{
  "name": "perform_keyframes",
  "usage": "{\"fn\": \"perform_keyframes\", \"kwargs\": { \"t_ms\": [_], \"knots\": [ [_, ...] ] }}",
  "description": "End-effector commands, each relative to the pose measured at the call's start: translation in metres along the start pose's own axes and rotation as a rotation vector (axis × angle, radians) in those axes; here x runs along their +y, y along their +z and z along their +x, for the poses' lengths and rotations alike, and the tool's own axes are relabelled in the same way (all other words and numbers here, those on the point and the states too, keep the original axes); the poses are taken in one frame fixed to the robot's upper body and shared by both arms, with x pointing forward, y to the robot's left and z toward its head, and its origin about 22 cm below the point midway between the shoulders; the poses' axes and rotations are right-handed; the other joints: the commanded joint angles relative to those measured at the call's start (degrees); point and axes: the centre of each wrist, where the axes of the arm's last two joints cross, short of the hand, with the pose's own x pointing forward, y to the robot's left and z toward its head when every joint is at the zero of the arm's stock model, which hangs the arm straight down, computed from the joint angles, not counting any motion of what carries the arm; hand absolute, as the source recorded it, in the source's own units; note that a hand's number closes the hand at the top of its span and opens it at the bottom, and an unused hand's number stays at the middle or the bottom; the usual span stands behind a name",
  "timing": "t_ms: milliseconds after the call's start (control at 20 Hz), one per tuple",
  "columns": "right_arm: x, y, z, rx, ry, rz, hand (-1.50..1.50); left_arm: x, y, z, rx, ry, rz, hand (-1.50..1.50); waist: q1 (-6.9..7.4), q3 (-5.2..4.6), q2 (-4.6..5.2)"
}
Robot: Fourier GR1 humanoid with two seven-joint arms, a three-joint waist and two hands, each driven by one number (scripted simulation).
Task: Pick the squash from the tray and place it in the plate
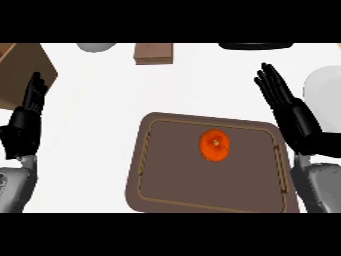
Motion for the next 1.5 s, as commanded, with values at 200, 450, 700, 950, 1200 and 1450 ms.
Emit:
{"fn": "perform_keyframes", "kwargs": {
  "t_ms": [200, 450, 700, 950, 1200, 1450],
  "knots": [
    [0.042, -0.036, 0.025, 0.033, -0.213, 0.523, 1.5, -0.033, 0.032, -0.029, 0.281, 0.055, -0.107, 0.0, 2.78, -1.56, 0.93],
    [0.002, -0.053, 0.121, -0.298, 0.714, 0.527, 1.5, -0.047, 0.049, -0.042, 0.404, 0.106, -0.134, 0.0, 0.97, -1.79, -0.26],
    [0.025, 0.007, -0.034, -0.052, -0.13, 0.292, -1.5, -0.059, 0.06, -0.035, 0.421, 0.124, -0.154, 0.0, 2.49, -1.08, 1.88],
    [-0.016, 0.01, -0.044, -0.147, -0.094, 0.646, -1.5, -0.069, 0.058, -0.018, 0.433, 0.128, -0.166, 0.0, 2.06, -1.38, 1.07],
    [-0.022, -0.025, -0.007, -0.193, 0.324, 0.746, -1.5, -0.063, 0.066, -0.02, 0.45, 0.098, -0.168, 0.0, 1.6, -1.53, 0.73],
    [-0.017, -0.057, 0.026, -0.183, 0.59, 0.794, -1.5, -0.048, 0.057, -0.015, 0.456, 0.111, -0.132, 0.0, 1.36, -1.59, 0.68]
  ]
}}
